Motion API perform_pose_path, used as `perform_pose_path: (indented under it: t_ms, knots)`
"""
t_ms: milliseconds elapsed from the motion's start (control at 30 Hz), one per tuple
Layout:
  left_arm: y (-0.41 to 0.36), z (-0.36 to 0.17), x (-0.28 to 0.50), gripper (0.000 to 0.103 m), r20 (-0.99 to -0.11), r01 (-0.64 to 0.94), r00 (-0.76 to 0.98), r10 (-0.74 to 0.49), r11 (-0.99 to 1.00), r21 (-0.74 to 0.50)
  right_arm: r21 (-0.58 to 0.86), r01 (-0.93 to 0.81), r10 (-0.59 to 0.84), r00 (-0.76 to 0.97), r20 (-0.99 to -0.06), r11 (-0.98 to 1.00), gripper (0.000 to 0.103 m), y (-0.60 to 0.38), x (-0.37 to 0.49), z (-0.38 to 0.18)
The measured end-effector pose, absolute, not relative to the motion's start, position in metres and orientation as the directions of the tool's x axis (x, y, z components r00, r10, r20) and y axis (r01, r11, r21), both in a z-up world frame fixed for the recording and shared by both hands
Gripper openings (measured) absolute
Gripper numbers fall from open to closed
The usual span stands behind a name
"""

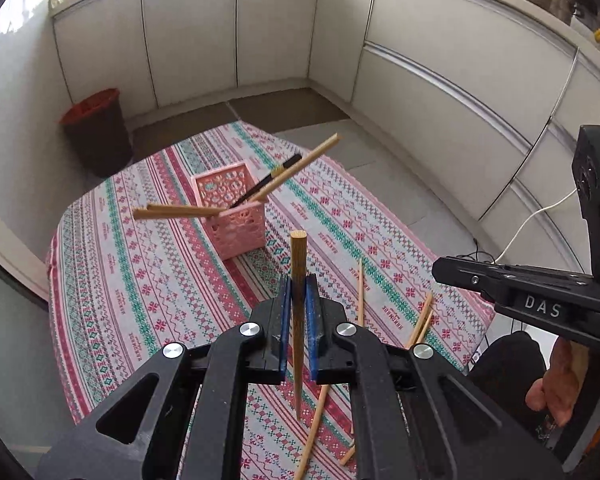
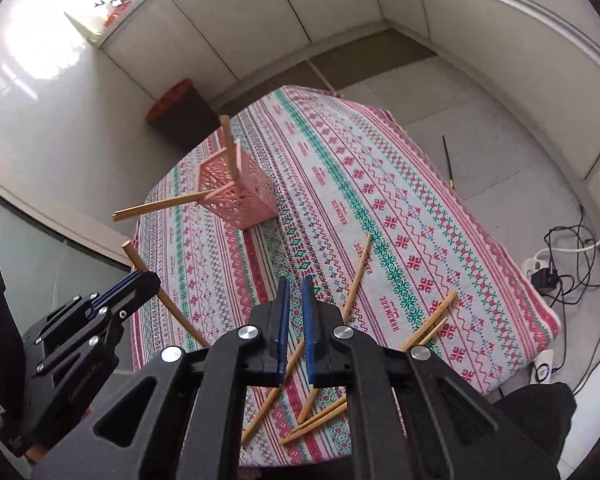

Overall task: Organize utensils
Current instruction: 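Lift the wooden chopstick upright with the left tool while the right tool grasps another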

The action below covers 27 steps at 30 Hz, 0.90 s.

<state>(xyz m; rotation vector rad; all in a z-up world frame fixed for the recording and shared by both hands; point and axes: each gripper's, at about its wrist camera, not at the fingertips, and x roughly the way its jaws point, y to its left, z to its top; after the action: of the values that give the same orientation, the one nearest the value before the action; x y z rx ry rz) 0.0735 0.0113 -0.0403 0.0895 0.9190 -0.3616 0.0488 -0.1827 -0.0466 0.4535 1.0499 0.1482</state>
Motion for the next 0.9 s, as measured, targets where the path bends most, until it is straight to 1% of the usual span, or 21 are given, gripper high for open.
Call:
perform_pose_path:
  t_ms: [33, 100, 133, 167, 233, 333, 500, 533, 567, 600, 633, 767, 900]
  knots:
    - [0.011, -0.036, 0.070, 0.006, -0.782, 0.347, 0.560, -0.273, 0.935, -0.077, 0.415, 0.106, 0.314, 0.495, -0.810, 0.904, 0.007, -0.185, 0.048, -0.047]
    - [0.011, -0.026, 0.064, 0.006, -0.765, 0.358, 0.580, -0.280, 0.931, -0.070, 0.363, 0.160, 0.260, 0.448, -0.855, 0.918, 0.009, -0.190, 0.057, -0.057]
    - [0.012, -0.024, 0.063, 0.007, -0.760, 0.360, 0.587, -0.280, 0.931, -0.065, 0.344, 0.187, 0.247, 0.403, -0.881, 0.920, 0.013, -0.192, 0.067, -0.070]
    - [0.012, -0.020, 0.061, 0.007, -0.752, 0.363, 0.597, -0.281, 0.930, -0.060, 0.328, 0.210, 0.237, 0.367, -0.900, 0.921, 0.032, -0.194, 0.076, -0.083]
    - [0.009, -0.014, 0.058, 0.007, -0.741, 0.371, 0.609, -0.285, 0.927, -0.052, 0.291, 0.284, 0.203, 0.302, -0.931, 0.913, 0.054, -0.198, 0.096, -0.114]
    - [0.007, -0.008, 0.053, 0.007, -0.727, 0.378, 0.626, -0.282, 0.925, -0.034, 0.223, 0.355, 0.159, 0.201, -0.967, 0.908, 0.053, -0.193, 0.127, -0.162]
    - [0.015, 0.000, 0.050, 0.007, -0.706, 0.370, 0.649, -0.282, 0.928, -0.031, 0.149, 0.361, 0.107, 0.134, -0.985, 0.921, 0.054, -0.168, 0.152, -0.201]
    - [0.017, 0.001, 0.051, 0.007, -0.703, 0.367, 0.654, -0.281, 0.930, -0.031, 0.115, 0.351, 0.062, 0.157, -0.986, 0.929, 0.050, -0.162, 0.152, -0.199]
    - [0.019, 0.003, 0.051, 0.007, -0.698, 0.362, 0.659, -0.279, 0.932, -0.031, 0.099, 0.332, 0.043, 0.171, -0.984, 0.938, 0.030, -0.156, 0.153, -0.198]
    - [0.020, 0.005, 0.051, 0.007, -0.693, 0.356, 0.666, -0.276, 0.934, -0.030, 0.106, 0.317, 0.049, 0.185, -0.982, 0.943, 0.015, -0.152, 0.153, -0.197]
    - [0.022, 0.006, 0.052, 0.007, -0.689, 0.352, 0.671, -0.273, 0.936, -0.029, 0.141, 0.324, 0.083, 0.188, -0.979, 0.935, 0.007, -0.152, 0.152, -0.198]
    - [0.025, 0.012, 0.050, 0.007, -0.677, 0.340, 0.684, -0.271, 0.940, -0.033, 0.263, 0.329, 0.178, 0.267, -0.947, 0.907, 0.006, -0.162, 0.144, -0.184]
    - [0.029, 0.021, 0.046, 0.007, -0.655, 0.326, 0.706, -0.269, 0.945, -0.037, 0.368, 0.249, 0.270, 0.353, -0.896, 0.896, 0.006, -0.170, 0.117, -0.137]
